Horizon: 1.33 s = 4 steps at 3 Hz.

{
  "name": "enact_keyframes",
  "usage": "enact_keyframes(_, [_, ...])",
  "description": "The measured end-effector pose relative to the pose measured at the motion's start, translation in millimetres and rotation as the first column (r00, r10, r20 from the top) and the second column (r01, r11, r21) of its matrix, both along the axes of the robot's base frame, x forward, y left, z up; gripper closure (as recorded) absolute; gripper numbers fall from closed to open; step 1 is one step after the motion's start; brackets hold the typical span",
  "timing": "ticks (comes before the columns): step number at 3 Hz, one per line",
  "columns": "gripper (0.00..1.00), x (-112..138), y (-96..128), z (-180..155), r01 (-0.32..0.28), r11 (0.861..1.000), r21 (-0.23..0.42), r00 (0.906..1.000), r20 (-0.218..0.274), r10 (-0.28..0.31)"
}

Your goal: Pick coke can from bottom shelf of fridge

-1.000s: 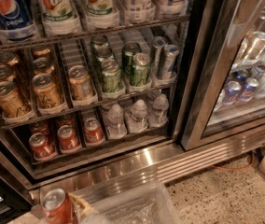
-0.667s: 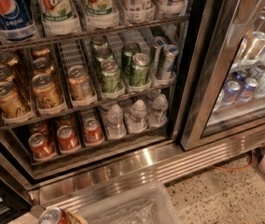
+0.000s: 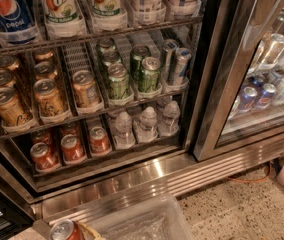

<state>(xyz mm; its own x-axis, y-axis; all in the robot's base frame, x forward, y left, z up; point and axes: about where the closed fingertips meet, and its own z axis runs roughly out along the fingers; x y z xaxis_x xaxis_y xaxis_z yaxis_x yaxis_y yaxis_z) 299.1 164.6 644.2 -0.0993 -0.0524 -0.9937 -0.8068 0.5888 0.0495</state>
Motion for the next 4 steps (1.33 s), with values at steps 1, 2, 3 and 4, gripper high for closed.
enact_keyframes(1, [1.00, 27.6, -27.3, 0.5, 0.058, 0.998, -0.034, 0.9979, 0.031, -0.057])
enact_keyframes(2, [1.00, 63.3, -55.6, 5.7, 0.119, 0.991, -0.067, 0.9911, 0.068, -0.114])
enact_keyframes(3, [1.00, 104.2, -78.9, 15.0, 0.181, 0.980, -0.082, 0.9794, 0.105, -0.172])
enact_keyframes(4, [1.00, 141.2, -102.2, 28.7, 0.246, 0.967, -0.066, 0.9613, 0.143, -0.235])
